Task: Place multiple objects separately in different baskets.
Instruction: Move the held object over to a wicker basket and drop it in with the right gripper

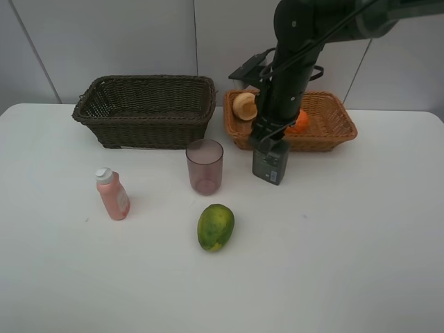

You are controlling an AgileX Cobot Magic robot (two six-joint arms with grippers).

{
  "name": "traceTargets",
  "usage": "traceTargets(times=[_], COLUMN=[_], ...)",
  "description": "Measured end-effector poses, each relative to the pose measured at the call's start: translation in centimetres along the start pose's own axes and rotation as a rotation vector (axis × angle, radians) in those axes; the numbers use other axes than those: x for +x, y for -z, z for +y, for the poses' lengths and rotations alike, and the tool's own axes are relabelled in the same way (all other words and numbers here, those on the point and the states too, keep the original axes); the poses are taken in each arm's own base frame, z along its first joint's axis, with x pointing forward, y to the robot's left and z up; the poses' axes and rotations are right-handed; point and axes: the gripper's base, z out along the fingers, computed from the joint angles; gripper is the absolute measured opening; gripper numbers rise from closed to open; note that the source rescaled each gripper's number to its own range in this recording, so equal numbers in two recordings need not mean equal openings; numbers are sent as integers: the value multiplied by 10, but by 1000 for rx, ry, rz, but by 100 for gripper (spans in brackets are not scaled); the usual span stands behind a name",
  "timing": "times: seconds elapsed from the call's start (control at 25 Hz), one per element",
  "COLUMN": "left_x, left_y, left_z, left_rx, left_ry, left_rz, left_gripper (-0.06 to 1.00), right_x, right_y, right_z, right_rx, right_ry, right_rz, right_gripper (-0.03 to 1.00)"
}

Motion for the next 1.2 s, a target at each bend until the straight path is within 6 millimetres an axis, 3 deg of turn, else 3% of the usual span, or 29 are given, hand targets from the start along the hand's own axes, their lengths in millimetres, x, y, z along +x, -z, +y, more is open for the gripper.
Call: traceTargets(times=[0.44, 0.68, 0.96, 1.2], left_x=[0, 0, 0, 0], left_y=[0, 0, 0, 0], left_z=[0, 0, 0, 0], left_rx=[0, 0, 0, 0], left_ry=[0, 0, 0, 0], left_rz=[0, 0, 0, 0], left_gripper=[100, 100, 100, 100], right_x=[11, 13, -18, -50], right_y=[65, 104, 137, 139], right_z=[-4, -1, 15, 23], right_rx=[50, 77, 75, 36], right_ry=[-35, -91, -92, -123], right_rz=[-112, -269, -490, -595], right_gripper=[0, 0, 0, 0])
